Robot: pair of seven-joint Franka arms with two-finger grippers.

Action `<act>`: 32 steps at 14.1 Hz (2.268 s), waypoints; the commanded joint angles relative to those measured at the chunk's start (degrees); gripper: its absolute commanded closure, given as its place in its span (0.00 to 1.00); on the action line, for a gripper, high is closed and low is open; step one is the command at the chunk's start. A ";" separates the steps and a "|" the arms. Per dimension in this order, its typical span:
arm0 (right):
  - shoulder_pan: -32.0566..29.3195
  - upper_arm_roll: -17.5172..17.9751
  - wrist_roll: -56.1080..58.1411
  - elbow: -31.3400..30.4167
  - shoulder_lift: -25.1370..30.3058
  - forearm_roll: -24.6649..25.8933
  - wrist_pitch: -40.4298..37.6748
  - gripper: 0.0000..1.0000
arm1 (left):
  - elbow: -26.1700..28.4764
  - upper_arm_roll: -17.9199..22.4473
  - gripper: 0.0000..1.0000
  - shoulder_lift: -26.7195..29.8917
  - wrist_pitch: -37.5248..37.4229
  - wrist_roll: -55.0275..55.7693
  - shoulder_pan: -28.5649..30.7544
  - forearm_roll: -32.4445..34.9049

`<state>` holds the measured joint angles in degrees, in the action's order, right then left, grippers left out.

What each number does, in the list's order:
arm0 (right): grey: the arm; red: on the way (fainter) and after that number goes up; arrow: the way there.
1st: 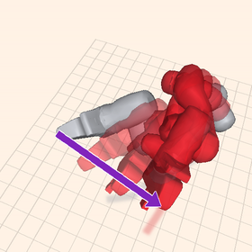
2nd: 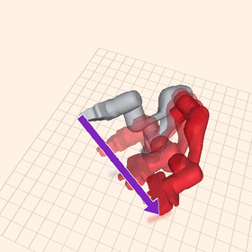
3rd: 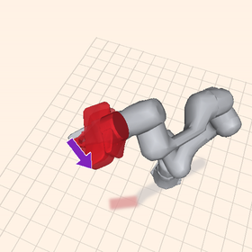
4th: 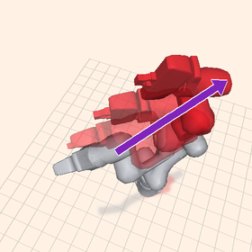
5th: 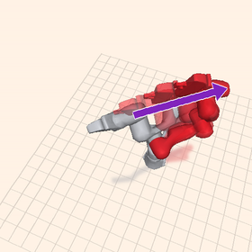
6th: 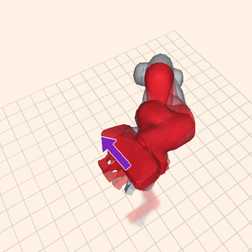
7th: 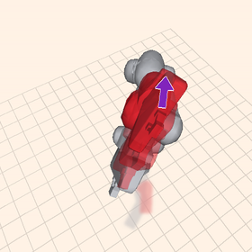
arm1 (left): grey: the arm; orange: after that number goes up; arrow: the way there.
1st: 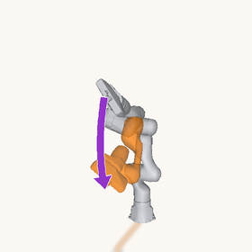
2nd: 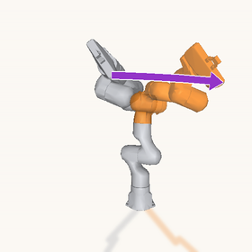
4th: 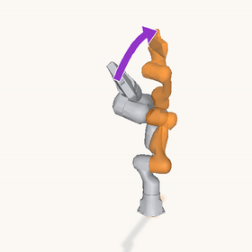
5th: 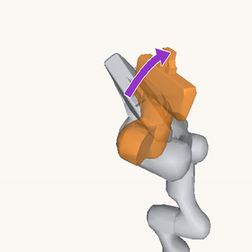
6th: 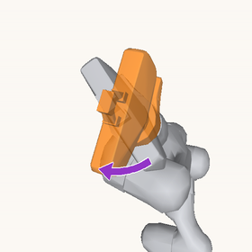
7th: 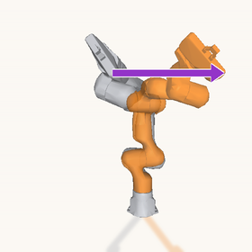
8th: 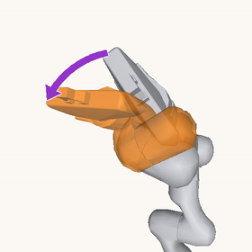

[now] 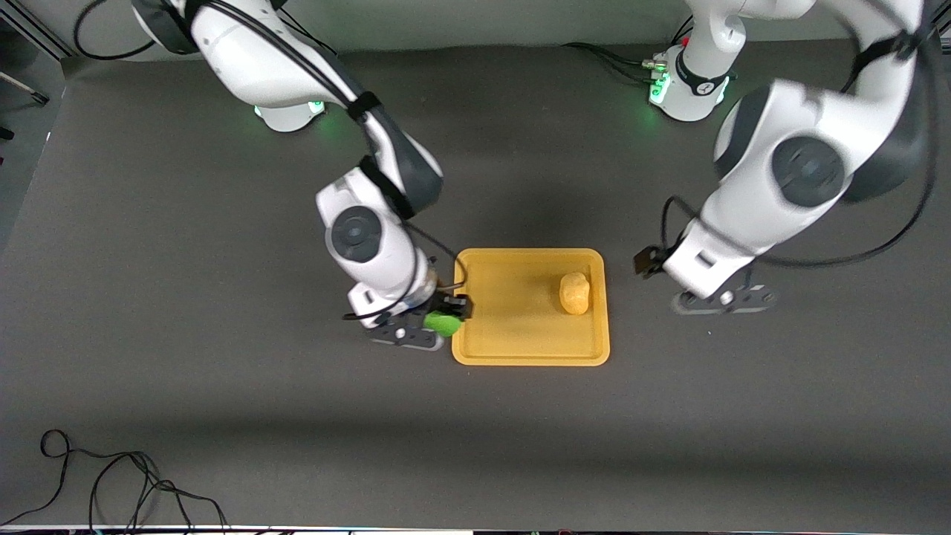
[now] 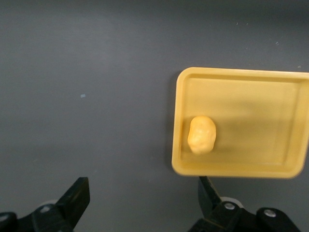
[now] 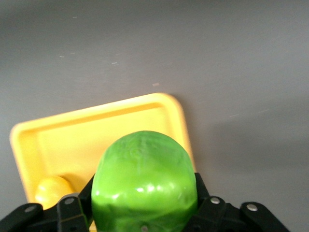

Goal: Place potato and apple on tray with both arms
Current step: 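Carry the green apple to the tray with the right gripper while the left gripper withdraws, then release the apple on the tray beside the potato with the right gripper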

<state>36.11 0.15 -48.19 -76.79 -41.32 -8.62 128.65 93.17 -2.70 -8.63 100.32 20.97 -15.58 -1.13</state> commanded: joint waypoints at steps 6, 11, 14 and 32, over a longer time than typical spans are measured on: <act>7.04 -1.12 -6.83 8.24 -13.08 0.44 3.89 0.62 | 3.68 0.33 0.00 9.86 -8.21 -12.87 11.09 0.60; 8.63 -1.30 -6.39 7.36 -12.73 3.41 -0.68 0.62 | 11.05 0.33 0.00 13.11 -3.40 -17.27 13.38 1.66; 8.45 -1.30 -6.65 7.44 -14.13 3.87 -0.60 0.60 | 16.76 0.33 0.00 16.45 2.75 -17.71 13.47 1.74; -3.74 -1.91 10.18 2.28 8.07 3.78 -15.07 0.00 | 11.33 1.47 0.00 18.30 -5.58 -18.68 14.09 0.87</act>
<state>36.51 -2.19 -45.25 -68.58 -40.52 -5.25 116.90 103.72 -1.02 8.85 94.55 3.27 -1.92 -0.34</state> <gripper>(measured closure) 0.000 0.000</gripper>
